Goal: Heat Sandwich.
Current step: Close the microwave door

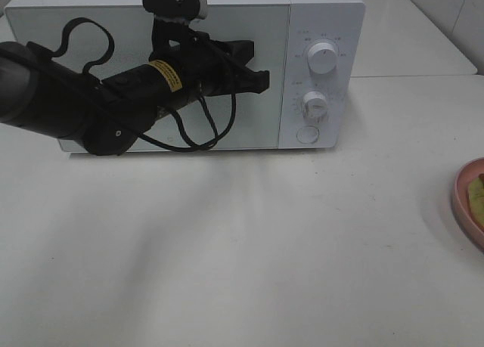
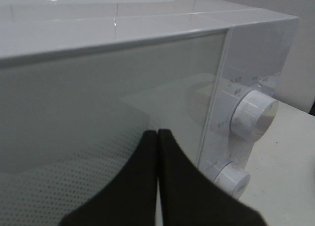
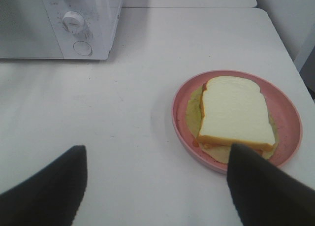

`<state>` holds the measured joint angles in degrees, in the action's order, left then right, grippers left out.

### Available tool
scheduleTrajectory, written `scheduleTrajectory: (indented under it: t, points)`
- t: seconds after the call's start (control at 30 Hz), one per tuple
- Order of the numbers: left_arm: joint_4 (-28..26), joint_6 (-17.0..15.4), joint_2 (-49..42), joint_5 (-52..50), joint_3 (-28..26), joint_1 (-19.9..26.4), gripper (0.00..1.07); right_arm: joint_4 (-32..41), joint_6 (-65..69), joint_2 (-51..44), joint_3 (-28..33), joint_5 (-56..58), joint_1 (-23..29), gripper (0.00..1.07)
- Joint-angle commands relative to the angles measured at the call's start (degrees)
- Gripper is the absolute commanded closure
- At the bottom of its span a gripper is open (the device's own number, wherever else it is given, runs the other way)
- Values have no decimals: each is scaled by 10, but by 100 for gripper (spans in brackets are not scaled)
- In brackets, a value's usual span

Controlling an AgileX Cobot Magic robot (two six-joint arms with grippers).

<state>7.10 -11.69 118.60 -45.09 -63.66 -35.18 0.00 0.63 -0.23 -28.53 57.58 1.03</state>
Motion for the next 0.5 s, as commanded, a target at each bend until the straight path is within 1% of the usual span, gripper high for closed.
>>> scheduleTrajectory:
  t: [0.03,0.3,0.43,0.5]
  points:
    - [-80,-2,2,7,-17,19,107,0,-2,-16,1,-5,-4,32]
    - [-76,-2,2,6,-17,19,107,0,-2,-16,1,-5,-4,32]
    - [-71,-2,-3,6,-9,19,107,0,-2,-16,1,-5,-4,32]
    - [-71,-2,-11,3,9,19,107,0,-2,-16,1,-5,-4,32]
